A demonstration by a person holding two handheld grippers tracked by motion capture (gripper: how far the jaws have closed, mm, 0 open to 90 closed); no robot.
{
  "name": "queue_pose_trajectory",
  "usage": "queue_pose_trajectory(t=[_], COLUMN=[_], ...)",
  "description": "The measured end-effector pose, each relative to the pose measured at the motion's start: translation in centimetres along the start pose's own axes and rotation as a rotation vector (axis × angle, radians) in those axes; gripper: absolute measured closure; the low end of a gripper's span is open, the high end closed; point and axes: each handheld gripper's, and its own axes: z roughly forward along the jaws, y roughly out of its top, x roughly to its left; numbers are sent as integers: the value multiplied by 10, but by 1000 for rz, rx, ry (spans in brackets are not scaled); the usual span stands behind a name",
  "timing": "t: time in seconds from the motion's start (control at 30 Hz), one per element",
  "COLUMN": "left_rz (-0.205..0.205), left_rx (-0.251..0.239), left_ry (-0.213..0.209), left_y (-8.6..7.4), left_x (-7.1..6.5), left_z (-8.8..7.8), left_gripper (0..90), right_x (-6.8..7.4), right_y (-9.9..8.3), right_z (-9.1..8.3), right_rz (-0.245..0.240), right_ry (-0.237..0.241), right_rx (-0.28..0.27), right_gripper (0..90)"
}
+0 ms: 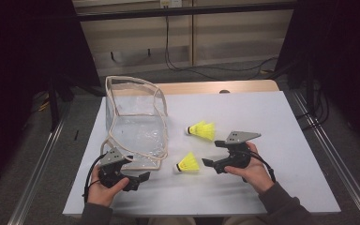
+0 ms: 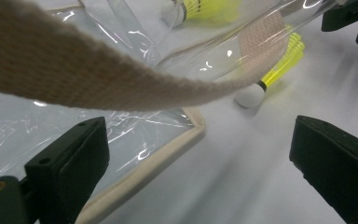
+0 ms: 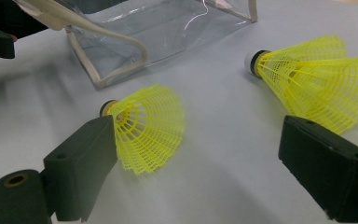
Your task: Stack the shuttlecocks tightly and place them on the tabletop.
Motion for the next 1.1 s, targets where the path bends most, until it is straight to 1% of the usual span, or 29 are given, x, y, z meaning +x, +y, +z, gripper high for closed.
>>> queue_pose_trajectory(t=[0.4, 0.77, 1.1], left_rz=[1, -1, -1], left_rx=[-1, 0, -2], left_ry=[0, 0, 0], left_y=[0, 0, 0], left_x=[0, 0, 1], left_z=[0, 0, 0], left_gripper=[48, 48, 48], right_x=[7, 15, 18], right_y=[0, 1, 1], right_z=[5, 9, 13], right_rz=[-12, -24, -30], right_ry=[19, 49, 58], right_rx=[11, 16, 25], right_gripper=[106, 102, 102])
